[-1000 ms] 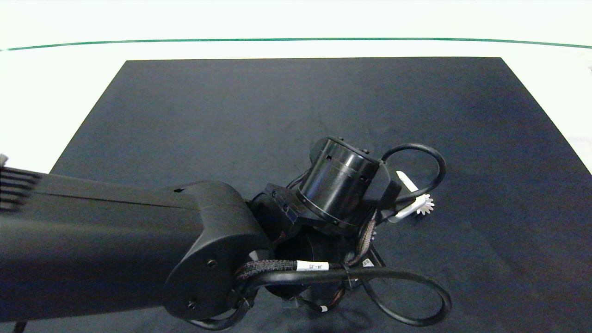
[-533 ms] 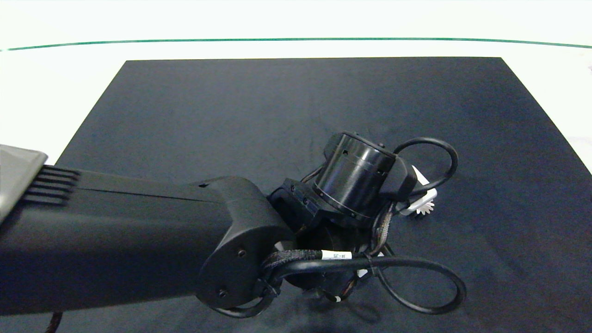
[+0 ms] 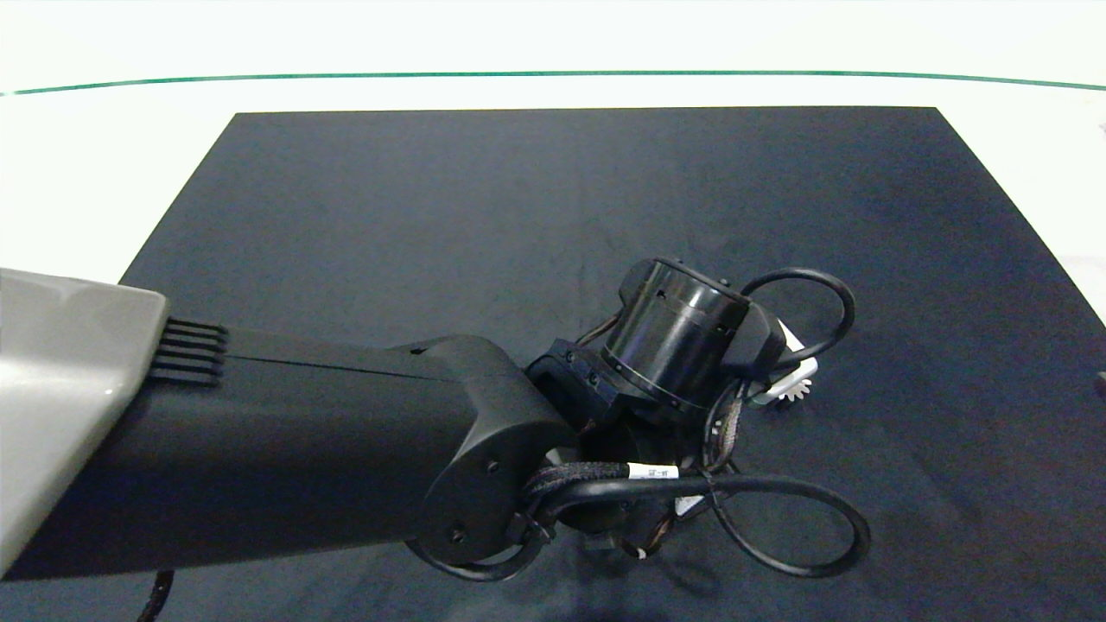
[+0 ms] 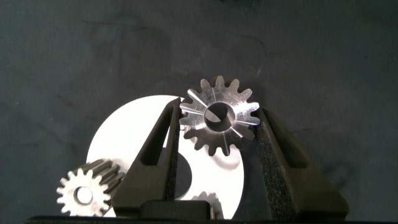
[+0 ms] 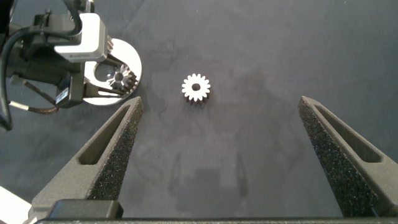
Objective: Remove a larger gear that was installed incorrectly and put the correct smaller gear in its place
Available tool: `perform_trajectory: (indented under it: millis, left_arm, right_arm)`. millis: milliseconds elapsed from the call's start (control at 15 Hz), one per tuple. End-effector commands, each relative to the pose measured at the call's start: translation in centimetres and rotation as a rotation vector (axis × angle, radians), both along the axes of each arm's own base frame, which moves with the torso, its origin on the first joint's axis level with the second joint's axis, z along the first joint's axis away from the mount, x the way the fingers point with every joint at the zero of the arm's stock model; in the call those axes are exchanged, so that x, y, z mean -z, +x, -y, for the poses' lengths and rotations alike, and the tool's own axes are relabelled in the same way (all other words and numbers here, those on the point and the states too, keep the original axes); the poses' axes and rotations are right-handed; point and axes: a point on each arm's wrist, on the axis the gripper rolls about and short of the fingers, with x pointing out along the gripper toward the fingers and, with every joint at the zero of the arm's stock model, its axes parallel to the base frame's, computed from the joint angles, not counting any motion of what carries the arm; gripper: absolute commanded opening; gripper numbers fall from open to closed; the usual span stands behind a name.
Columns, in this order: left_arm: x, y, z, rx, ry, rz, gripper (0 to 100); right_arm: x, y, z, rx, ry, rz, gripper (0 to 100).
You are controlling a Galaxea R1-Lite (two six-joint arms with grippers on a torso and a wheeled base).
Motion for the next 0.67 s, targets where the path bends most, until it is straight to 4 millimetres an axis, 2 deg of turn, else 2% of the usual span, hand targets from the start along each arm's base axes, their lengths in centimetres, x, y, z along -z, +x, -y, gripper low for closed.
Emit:
perform_trajectory:
  millis: [67,467,667]
  left_arm:
    - [0.4,0.5,0.0,-0.01,0.011,0.0,22]
    - [0.0,1.8,-1.1,-0.04,0.021,0.018,22]
    - [0.0,1.8,-1.2,-0.039,0.028,0.022,22]
  right_arm:
    - [0.2,-0.2,0.1,-0.002,-0.002,-0.003,100]
    - [0.7,-0.2,0.0,-0.013,-0.004,-0.017,100]
    - [0.7,-0.3,0.1,-0.014,-0.003,-0.013,100]
